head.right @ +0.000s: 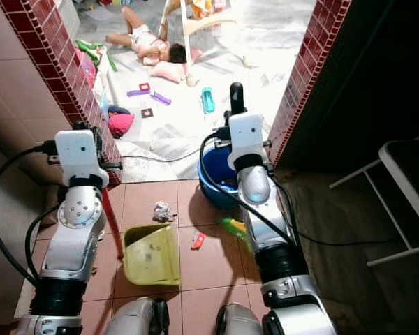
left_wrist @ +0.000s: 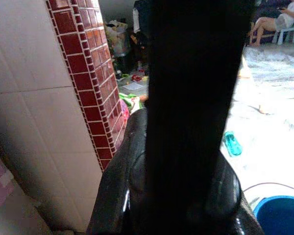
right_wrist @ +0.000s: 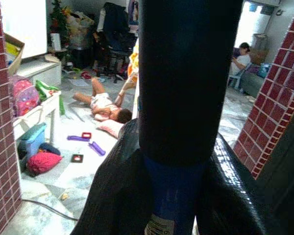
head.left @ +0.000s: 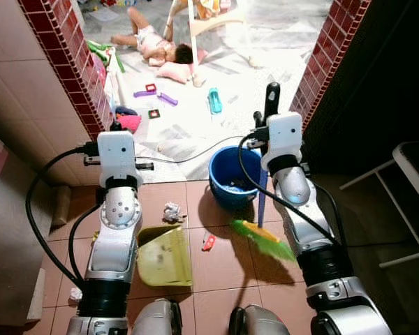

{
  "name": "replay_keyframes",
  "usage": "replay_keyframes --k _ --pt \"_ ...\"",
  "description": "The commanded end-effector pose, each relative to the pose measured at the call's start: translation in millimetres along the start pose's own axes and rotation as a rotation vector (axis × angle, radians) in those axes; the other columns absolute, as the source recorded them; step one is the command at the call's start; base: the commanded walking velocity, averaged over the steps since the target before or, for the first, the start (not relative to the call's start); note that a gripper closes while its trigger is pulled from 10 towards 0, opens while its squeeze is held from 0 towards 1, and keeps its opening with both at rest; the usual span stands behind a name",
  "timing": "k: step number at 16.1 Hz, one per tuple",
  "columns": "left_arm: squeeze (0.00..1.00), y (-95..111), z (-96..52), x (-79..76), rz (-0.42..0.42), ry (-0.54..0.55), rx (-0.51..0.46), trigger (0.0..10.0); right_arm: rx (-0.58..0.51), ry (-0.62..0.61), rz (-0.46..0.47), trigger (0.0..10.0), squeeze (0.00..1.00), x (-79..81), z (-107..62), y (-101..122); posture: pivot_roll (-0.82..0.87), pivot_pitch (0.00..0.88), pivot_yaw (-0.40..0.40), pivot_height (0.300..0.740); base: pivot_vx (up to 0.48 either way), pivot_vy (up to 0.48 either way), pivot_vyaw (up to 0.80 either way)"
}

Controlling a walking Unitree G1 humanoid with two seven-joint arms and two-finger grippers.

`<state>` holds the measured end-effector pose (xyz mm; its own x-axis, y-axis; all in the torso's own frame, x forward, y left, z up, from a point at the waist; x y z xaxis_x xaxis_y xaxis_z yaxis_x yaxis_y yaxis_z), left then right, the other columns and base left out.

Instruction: Sweep floor

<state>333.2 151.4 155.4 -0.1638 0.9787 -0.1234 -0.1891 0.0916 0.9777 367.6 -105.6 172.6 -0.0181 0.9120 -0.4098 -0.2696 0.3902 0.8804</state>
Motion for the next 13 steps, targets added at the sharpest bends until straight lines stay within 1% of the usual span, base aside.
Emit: replay_keyframes --k 1,3,4,5,6,7,10,11,12,13 --pt "0.00 6.3 3.1 -0.7 0.009 -0.007 -0.033 10.0 -0.067 -0.026 0.001 10.0 0.00 -2.5 4.0 15.4 -0.05 0.109 0.000 0.740 0.000 0.000 0.00" --pt "0.00 -3.6 4.0 0.8 0.020 0.000 -0.008 10.0 -0.050 -0.041 0.019 10.0 0.00 -0.1 4.1 12.1 -0.05 0.106 0.001 0.740 0.000 0.000 0.00" --pt "0.00 -13.6 5.4 3.8 0.015 0.022 0.012 10.0 -0.032 -0.060 0.059 10.0 0.00 1.8 4.1 9.0 -0.05 0.106 0.001 0.740 0.000 0.000 0.00" --pt "0.00 -24.8 10.0 10.2 -0.008 0.068 0.039 10.0 -0.019 -0.083 0.103 10.0 0.00 3.0 3.6 6.7 -0.06 0.102 0.001 0.740 0.000 0.000 0.00" --pt "0.00 -24.8 10.0 10.2 -0.008 0.068 0.039 10.0 -0.019 -0.083 0.103 10.0 0.00 3.0 3.6 6.7 -0.06 0.102 0.001 0.740 0.000 0.000 0.00" --pt "0.00 -25.8 14.7 10.8 -0.002 0.080 0.015 10.0 -0.014 -0.086 0.126 10.0 0.00 3.1 3.8 6.1 -0.07 0.101 0.000 0.740 0.000 0.000 0.00" --pt "0.00 -26.2 24.2 2.3 -0.053 0.042 -0.035 10.0 -0.035 -0.066 0.164 10.0 0.00 2.9 2.7 4.3 -0.08 0.108 -0.001 0.740 0.000 0.000 0.00" --pt "0.00 -27.3 26.6 0.3 -0.066 0.032 -0.024 10.0 -0.045 -0.074 0.153 10.0 0.00 1.4 3.0 4.2 -0.08 0.108 -0.001 0.740 0.000 0.000 0.00" --pt "0.00 -24.1 31.5 -4.4 -0.053 -0.005 -0.031 10.0 -0.087 -0.124 0.125 10.0 0.00 -4.3 3.9 8.9 -0.08 0.138 0.006 0.740 0.000 0.000 0.00" --pt "0.00 -23.1 32.7 -4.8 -0.041 -0.014 -0.052 10.0 -0.111 -0.144 0.117 10.0 0.00 -5.6 2.7 12.2 -0.08 0.155 0.010 0.740 0.000 0.000 0.00"
Point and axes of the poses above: a point about 5 cm out from each wrist's last joint towards the gripper, its own z axis pointing out of the wrist towards the gripper, its own y axis along the axis of the wrist's last joint, x = y × z, the point moved 3 cm from there along z, pointing out of the wrist towards the gripper, and after that the axes turned 14 degrees about -z, right-handed, at the moved point
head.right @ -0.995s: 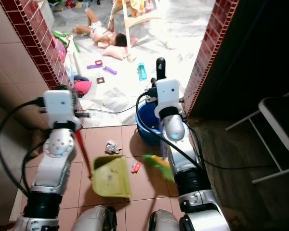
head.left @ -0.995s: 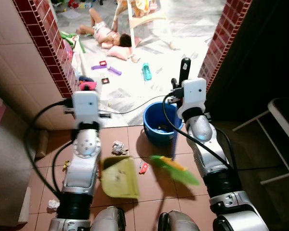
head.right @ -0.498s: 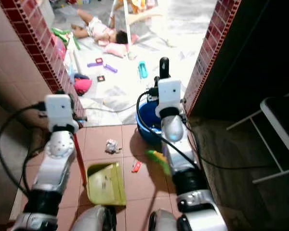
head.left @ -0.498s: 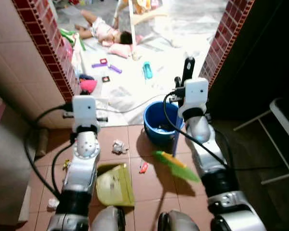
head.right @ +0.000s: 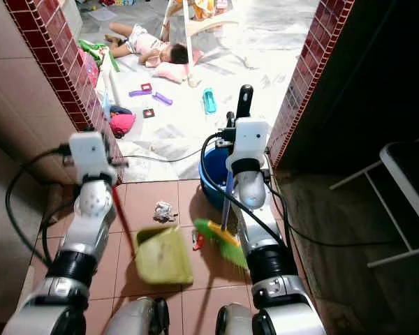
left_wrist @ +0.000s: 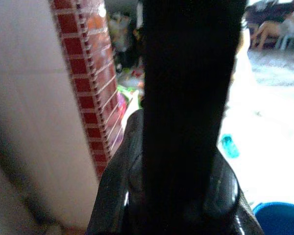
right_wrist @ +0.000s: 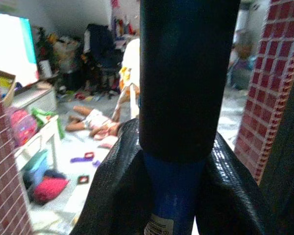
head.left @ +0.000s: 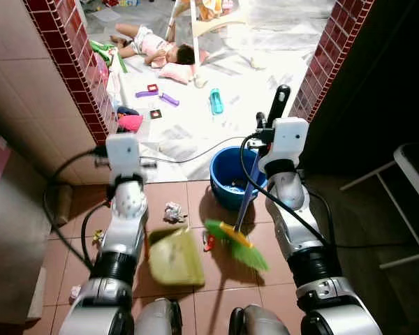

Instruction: Sweep floor

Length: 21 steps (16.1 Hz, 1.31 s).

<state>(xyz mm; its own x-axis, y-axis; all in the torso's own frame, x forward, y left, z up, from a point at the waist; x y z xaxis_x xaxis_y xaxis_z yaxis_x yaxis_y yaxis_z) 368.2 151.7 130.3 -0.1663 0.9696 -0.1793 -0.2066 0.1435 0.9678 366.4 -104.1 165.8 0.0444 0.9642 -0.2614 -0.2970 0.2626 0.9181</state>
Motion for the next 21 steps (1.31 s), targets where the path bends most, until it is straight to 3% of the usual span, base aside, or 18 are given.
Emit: replay_keyframes --k 1,7,11,15,19,21 --pt "0.00 7.2 4.1 -2.7 0.019 -0.034 -0.048 10.0 -0.081 -0.035 -0.017 10.0 0.00 -6.0 6.5 17.6 -0.08 0.169 0.014 0.740 0.000 0.000 0.00" --pt "0.00 -14.2 4.8 -10.1 0.037 -0.091 0.012 10.0 -0.064 -0.059 -0.043 10.0 0.00 -5.2 5.9 12.7 -0.11 0.261 0.028 0.740 0.000 0.000 0.00" --pt "0.00 -27.0 -0.8 -25.9 0.031 -0.124 0.044 10.0 -0.016 -0.051 0.005 10.0 0.00 14.1 6.0 10.7 -0.14 0.301 0.022 0.740 0.000 0.000 0.00" --pt "0.00 -36.8 -10.6 -51.3 -0.054 -0.174 0.093 10.0 0.072 -0.033 0.171 10.0 0.00 25.4 5.8 4.0 -0.14 0.298 0.017 0.740 0.000 0.000 0.00" --pt "0.00 -45.3 -16.9 -67.6 -0.121 -0.181 0.152 10.0 0.076 -0.028 0.296 10.0 0.00 21.7 16.1 12.4 -0.16 0.257 0.017 0.740 0.000 0.000 0.00" --pt "0.00 -49.4 -18.0 -68.6 -0.143 -0.159 0.182 10.0 0.067 -0.012 0.365 10.0 0.00 17.9 24.1 22.1 -0.16 0.237 0.018 0.740 0.000 0.000 0.00"
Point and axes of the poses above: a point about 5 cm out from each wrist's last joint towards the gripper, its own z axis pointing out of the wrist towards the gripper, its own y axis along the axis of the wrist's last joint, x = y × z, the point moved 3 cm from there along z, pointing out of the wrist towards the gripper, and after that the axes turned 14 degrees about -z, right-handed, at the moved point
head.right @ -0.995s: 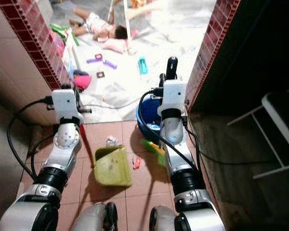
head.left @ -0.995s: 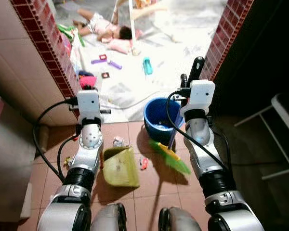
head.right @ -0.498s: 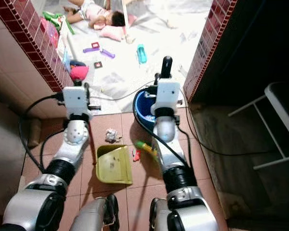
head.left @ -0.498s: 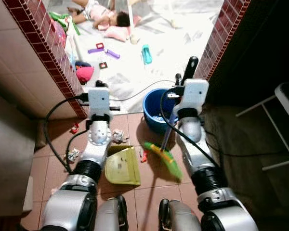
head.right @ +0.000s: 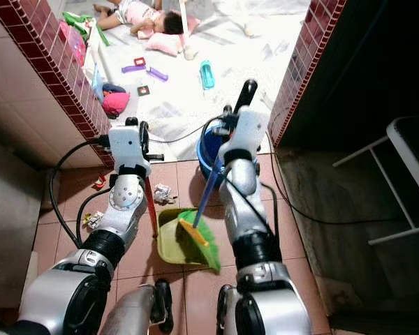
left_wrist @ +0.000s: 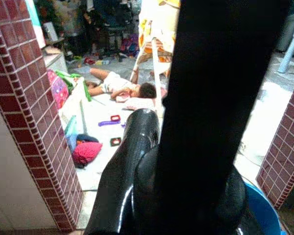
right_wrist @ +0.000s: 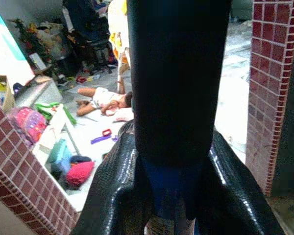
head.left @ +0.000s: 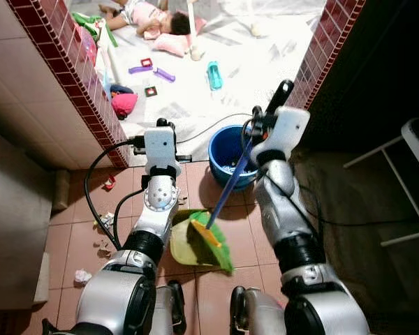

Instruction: Sweep floor

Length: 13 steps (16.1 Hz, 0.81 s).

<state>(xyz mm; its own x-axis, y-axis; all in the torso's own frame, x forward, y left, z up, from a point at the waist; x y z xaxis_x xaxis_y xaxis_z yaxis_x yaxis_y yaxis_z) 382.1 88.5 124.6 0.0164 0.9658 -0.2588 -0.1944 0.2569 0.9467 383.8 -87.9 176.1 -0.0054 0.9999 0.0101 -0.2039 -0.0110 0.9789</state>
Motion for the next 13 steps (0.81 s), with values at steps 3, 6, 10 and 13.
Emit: replay_keyframes --k 3,6,10,13 --pt "0.00 -34.4 -13.4 -2.4 -0.071 0.051 0.184 10.0 -0.056 0.037 0.109 10.0 0.00 6.5 11.4 26.7 -0.17 0.208 0.015 0.740 0.000 0.000 0.00" --pt "0.00 -33.4 -7.5 -7.0 -0.226 0.035 0.224 10.0 -0.110 0.080 0.069 10.0 0.00 5.5 22.1 44.0 -0.17 0.168 0.008 0.740 0.000 0.000 0.00" --pt "0.00 -18.2 2.7 -5.1 -0.180 0.013 0.156 10.0 -0.206 0.134 -0.069 10.0 0.00 -0.8 30.7 65.4 -0.16 0.118 -0.004 0.740 0.000 0.000 0.00" --pt "0.00 -13.1 11.4 20.7 -0.072 0.144 0.175 10.0 -0.268 0.106 -0.122 10.0 0.00 -18.3 32.0 77.4 -0.16 0.078 -0.017 0.740 0.000 0.000 0.00"
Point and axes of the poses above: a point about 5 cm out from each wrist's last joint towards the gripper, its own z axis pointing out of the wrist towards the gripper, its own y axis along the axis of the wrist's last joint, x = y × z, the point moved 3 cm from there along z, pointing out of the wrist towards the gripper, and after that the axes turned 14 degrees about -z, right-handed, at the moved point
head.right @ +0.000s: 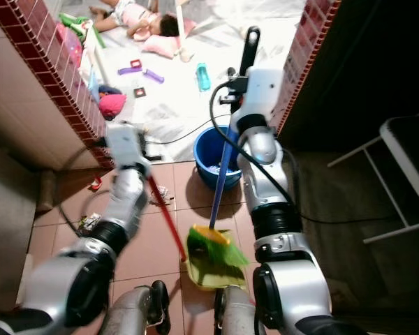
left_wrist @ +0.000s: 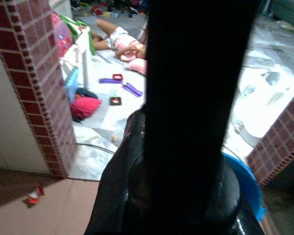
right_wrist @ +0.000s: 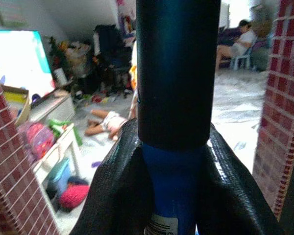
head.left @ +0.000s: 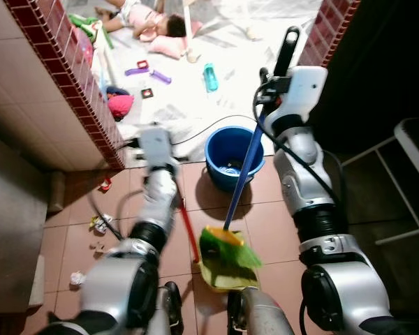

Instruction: Sweep floor

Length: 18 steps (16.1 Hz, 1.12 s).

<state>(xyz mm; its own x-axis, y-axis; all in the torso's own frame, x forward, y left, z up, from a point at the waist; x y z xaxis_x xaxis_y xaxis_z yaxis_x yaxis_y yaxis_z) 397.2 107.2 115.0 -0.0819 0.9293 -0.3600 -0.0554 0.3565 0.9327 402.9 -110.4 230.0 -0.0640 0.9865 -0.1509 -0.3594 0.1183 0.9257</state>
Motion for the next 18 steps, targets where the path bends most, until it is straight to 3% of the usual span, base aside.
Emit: replay_keyframes --k 1,8,11,13,16,18 --pt "0.00 2.6 0.2 -2.6 0.019 -0.096 -0.004 10.0 -0.124 -0.024 0.018 10.0 0.00 -5.8 5.0 27.8 -0.16 0.064 -0.009 0.740 0.000 0.000 0.00" --pt "0.00 21.0 6.4 13.3 -0.015 -0.080 -0.062 10.0 -0.194 -0.112 -0.042 10.0 0.00 -28.3 2.2 35.4 -0.14 0.061 0.013 0.740 0.000 0.000 0.00" --pt "0.00 38.5 9.5 19.4 0.002 -0.082 -0.125 10.0 -0.195 -0.126 -0.180 10.0 0.00 -36.2 0.7 31.2 -0.13 0.075 0.019 0.740 0.000 0.000 0.00" --pt "0.00 64.1 9.4 31.3 0.011 -0.056 -0.227 10.0 -0.070 -0.126 -0.225 10.0 0.00 -45.7 -11.5 -4.0 -0.13 0.076 0.017 0.740 0.000 0.000 0.00" --pt "0.00 79.9 7.5 35.4 0.018 -0.048 -0.285 10.0 0.016 -0.130 -0.217 10.0 0.00 -50.7 -22.5 -27.8 -0.12 0.079 0.013 0.740 0.000 0.000 0.00" --pt "0.00 100.3 3.4 38.4 0.015 -0.021 -0.351 10.0 0.120 -0.157 -0.241 10.0 0.00 -55.4 -38.1 -56.0 -0.12 0.069 0.008 0.740 0.000 0.000 0.00"
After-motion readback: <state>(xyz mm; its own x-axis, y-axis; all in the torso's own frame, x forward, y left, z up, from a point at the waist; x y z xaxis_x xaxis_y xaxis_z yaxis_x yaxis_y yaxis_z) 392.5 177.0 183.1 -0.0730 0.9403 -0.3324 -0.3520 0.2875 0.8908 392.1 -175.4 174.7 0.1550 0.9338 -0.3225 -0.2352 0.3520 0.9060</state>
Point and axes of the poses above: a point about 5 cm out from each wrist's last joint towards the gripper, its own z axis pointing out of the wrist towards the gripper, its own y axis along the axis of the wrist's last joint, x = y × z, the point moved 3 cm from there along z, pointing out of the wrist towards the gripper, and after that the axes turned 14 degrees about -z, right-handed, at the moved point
